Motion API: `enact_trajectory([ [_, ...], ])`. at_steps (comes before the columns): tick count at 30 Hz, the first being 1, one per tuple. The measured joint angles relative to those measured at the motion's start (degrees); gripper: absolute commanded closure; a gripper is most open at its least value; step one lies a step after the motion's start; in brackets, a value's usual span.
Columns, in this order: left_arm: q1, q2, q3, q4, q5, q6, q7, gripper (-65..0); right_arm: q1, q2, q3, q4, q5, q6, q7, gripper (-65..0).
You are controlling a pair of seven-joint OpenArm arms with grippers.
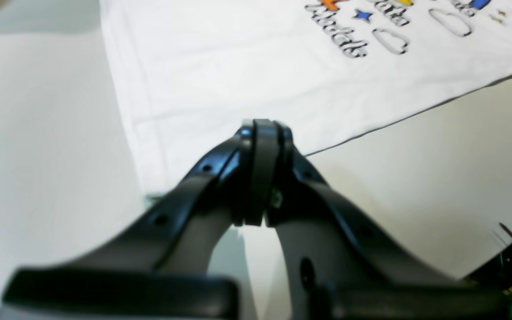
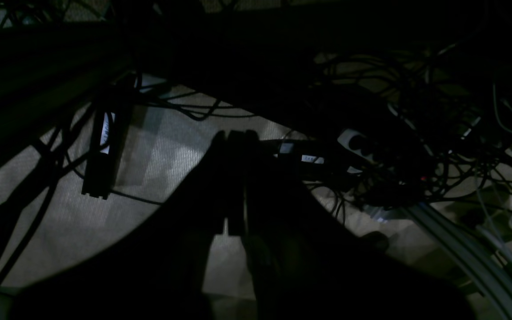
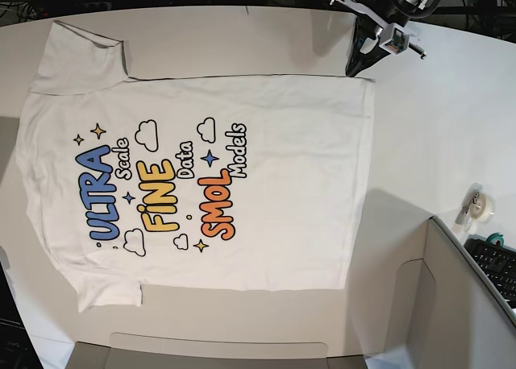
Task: Layout the t-shirt on the table in an organized manner, then fold the t-shirt properly
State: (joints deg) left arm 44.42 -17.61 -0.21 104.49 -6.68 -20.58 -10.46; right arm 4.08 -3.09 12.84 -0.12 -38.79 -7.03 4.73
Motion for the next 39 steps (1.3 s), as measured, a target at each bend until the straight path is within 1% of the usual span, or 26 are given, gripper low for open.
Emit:
enact_trajectory([
  [3, -1.66, -2.12, 4.24, -0.11, 0.00, -0.48, -0.04, 0.0, -0.04, 0.07, 0.00, 0.00, -0.07, 0.00, -0.15, 0.0],
  [8, -4.63, -4.04, 8.39, -0.98, -0.04, -0.42, -0.04, 0.0, -0.09, -0.02, 0.00, 0.00, -0.04, 0.00, -0.09, 0.0],
  [10, -5.97, -4.00, 8.90, -2.43, 0.00, -0.48, 0.37, 0.0, -0.09, 0.02, 0.00, 0.00, 0.00, 0.00, -0.07, 0.0],
  [12, -7.06, -3.93, 8.90, -3.43, 0.00, -0.28, 2.86, 0.0, -0.09, 0.00, 0.00, 0.00, -0.02, 0.00, -0.04, 0.0],
  [16, -9.73, -4.02, 8.83, -5.29, -0.04, -0.42, 4.68, 0.0, -0.09, 0.04, 0.00, 0.00, -0.04, 0.00, -0.20, 0.0],
  [22, -14.32, -4.02, 11.87, -9.62, -0.04, -0.39, 4.61, 0.0, -0.09, -0.02, 0.00, 0.00, -0.02, 0.00, -0.22, 0.0],
  [25, -14.82, -3.98, 12.90, -9.90, -0.04, -0.37, 4.68, 0.0, -0.09, -0.09, 0.00, 0.00, -0.02, 0.00, -0.04, 0.0],
  [28, -15.76, -4.00, 13.90, -9.97, 0.02, -0.42, 7.87, 0.0, -0.09, -0.07, 0.00, 0.00, -0.04, 0.00, -0.04, 0.0],
  [30, -16.55, -4.00, 14.19, -9.99, 0.00, -0.42, 8.55, 0.0, -0.09, -0.07, 0.00, 0.00, -0.04, 0.00, -0.07, 0.0],
  [39, -16.63, -4.02, 14.40, -9.97, -0.02, -0.42, 8.94, 0.0, -0.09, 0.04, 0.00, 0.00, -0.02, 0.00, -0.22, 0.0],
])
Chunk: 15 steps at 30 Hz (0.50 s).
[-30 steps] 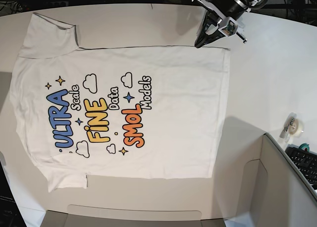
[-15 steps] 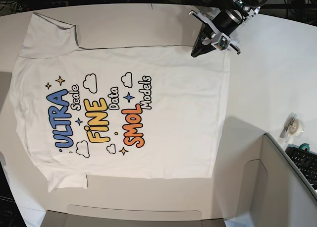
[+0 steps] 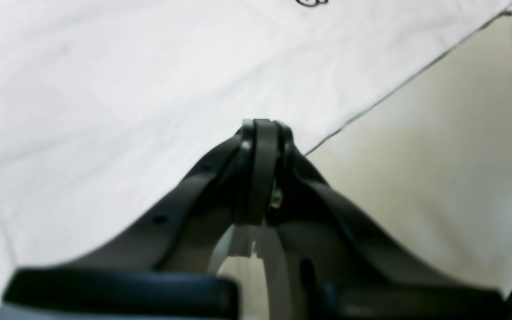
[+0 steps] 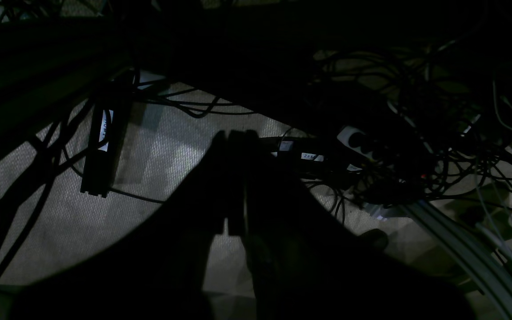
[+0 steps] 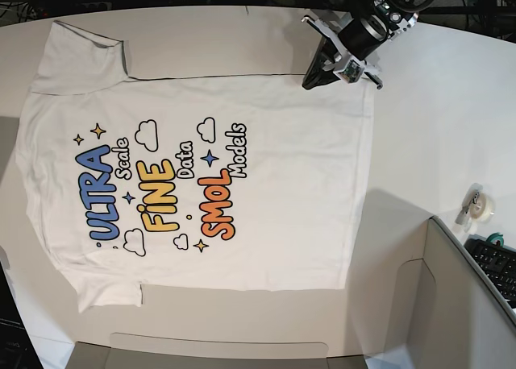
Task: Layout the t-shirt on the table in an organized manner, then fold the t-shirt properly
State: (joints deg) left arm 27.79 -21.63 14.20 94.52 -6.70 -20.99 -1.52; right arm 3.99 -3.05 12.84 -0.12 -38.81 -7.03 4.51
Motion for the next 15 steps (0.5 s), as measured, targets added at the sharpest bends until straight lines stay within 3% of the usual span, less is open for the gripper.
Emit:
enact_trajectory([
  [6, 0.66, 0.02, -0.63, 0.79, -0.09, 0.00, -0.04, 0.0, 0.00, -0.02, 0.00, 0.00, 0.00, 0.00, 0.00, 0.0],
  [15, 8.70, -1.18, -7.98, 5.16, -0.20, 0.09, -0.20, 0.0, 0.00, -0.15, 0.00, 0.00, -0.04, 0.02, 0.15, 0.0],
])
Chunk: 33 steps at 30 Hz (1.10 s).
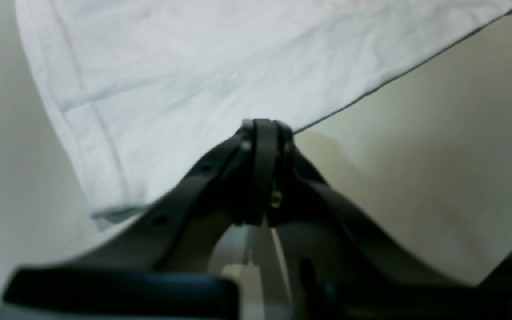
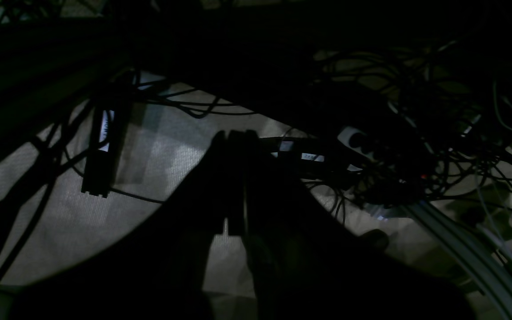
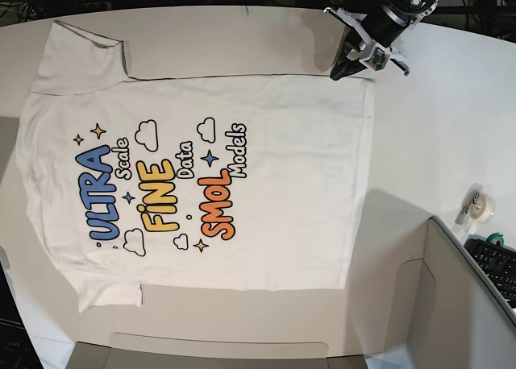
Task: Layout the t-shirt on the table in an organized manner, then fold the t-shirt properly
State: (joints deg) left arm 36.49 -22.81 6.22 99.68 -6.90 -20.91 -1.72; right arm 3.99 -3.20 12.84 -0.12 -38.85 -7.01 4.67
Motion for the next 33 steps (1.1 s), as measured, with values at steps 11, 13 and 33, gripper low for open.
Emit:
enact_trajectory([
  [11, 7.10, 0.13, -2.29, 0.11, 0.04, -0.22, 0.04, 0.0, 0.00, 0.13, 0.00, 0.00, 0.02, -0.02, -0.15, 0.0],
  [13, 8.50, 0.11, -3.61, 0.11, 0.04, -0.11, 0.02, 0.0, 0.00, 0.17, 0.00, 0.00, 0.04, -0.02, -0.02, 0.0],
  [33, 19.28, 0.22, -10.51, 0.46, -0.42, -0.09, -1.31, 0.0, -0.02, 0.13, 0.00, 0.00, 0.02, -0.02, -0.17, 0.0],
])
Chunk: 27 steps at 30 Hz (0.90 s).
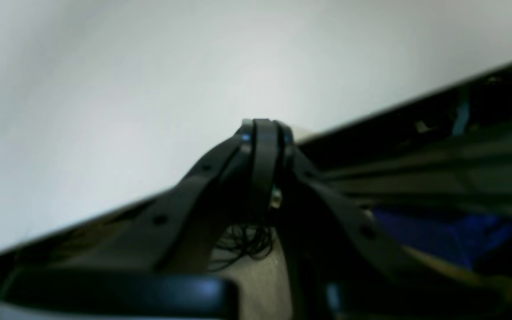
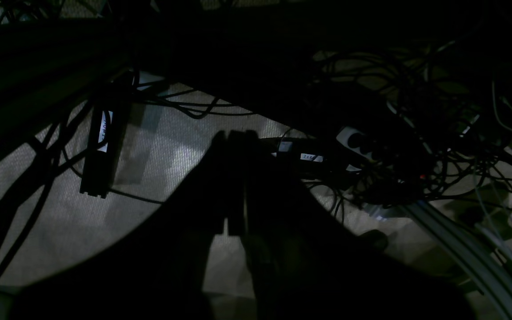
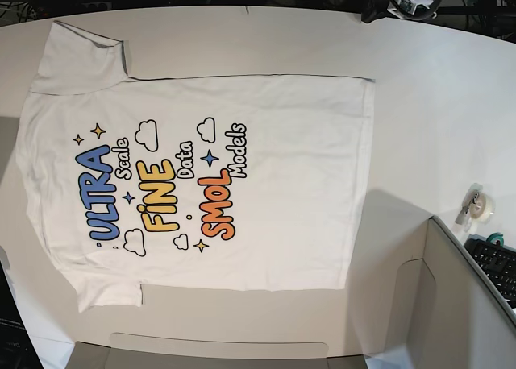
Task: Layout the t-shirt on the table in an organized manner, then fold the t-shirt properly
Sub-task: 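Lift the left gripper back away from the shirt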
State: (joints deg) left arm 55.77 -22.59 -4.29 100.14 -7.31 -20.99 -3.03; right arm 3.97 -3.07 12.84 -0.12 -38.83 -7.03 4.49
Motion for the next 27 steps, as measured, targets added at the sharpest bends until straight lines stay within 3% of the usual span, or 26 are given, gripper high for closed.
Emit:
enact_trajectory([
  [5, 0.07, 0.02, -0.42, 0.00, 0.24, 0.00, -3.43, 0.0, 0.02, -0.04, 0.00, 0.00, 0.02, 0.00, 0.00, 0.0],
  [20, -0.24, 0.02, -0.92, 0.00, 0.22, 0.00, -3.45, 0.0, 0.02, -0.15, 0.00, 0.00, 0.00, 0.02, 0.02, 0.0],
  [27, -0.37, 4.04, -1.33, 1.90, 0.42, -0.46, -3.72, 0.0, 0.02, 0.02, 0.00, 0.00, 0.02, 0.00, 0.20, 0.0],
])
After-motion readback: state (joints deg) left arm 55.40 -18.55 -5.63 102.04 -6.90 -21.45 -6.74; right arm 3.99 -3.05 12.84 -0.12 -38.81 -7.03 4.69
